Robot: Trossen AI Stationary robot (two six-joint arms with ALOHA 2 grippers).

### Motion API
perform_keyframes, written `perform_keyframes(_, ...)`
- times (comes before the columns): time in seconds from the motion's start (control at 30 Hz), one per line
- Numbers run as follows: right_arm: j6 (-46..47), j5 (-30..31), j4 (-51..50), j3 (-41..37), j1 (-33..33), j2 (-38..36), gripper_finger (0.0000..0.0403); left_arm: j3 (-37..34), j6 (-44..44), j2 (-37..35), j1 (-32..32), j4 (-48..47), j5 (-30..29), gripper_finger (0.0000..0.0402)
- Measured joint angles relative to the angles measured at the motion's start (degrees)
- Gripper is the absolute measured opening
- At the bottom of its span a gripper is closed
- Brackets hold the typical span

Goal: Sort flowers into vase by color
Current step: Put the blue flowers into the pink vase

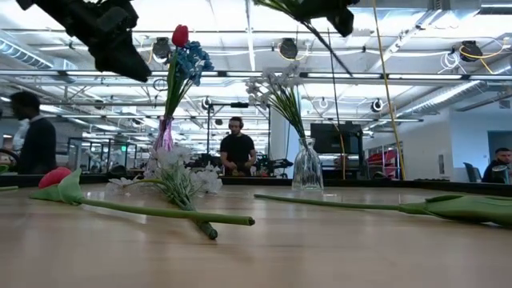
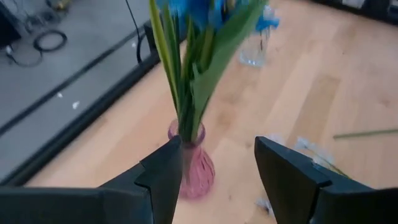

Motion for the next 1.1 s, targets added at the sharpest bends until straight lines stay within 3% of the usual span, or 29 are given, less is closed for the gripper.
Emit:
perform_keyframes(0.13, -2.78, -4.3, 18.42, -11.32, -3.27, -4.28, 0.0003, -3.73, 0.49, -0.97, -0.02, 7.89, -0.59, 0.0189)
perform_keyframes(0.23, -2.84, -8.9, 39.84, -20.09, -5.77, -4.8, 0.0003, -7.37, -0.71, -1.02, -0.15, 12.28, 0.02, 0.0182)
perform_keyframes(0.3, -4.22, -9.81, 54.45, -23.67, -6.91, -3.48, 0.0003, -9.35, -0.92, -1.0, -0.15, 14.0, 0.0, 0.018)
perform_keyframes(0.4, -9.2, -12.9, 66.68, -25.13, -8.33, 0.36, 0.0003, -11.43, -0.9, -0.94, -0.15, 16.07, -0.98, 0.018)
perform_keyframes(0.7, -6.42, -27.61, 72.89, -19.02, -12.2, 10.75, 0.0003, -12.72, 6.11, 0.5, -0.08, 21.11, -4.3, 0.018)
perform_keyframes(0.9, -6.73, -28.12, 70.63, -14.48, -13.71, 12.28, 0.0004, -12.72, 6.31, 3.71, -0.12, 21.33, -1.78, 0.018)
perform_keyframes(1.1, -8.04, -24.38, 66.06, -13.1, -13.6, 12.41, 0.0004, -12.72, 5.48, 5.26, -0.09, 23.8, -3.47, 0.018)
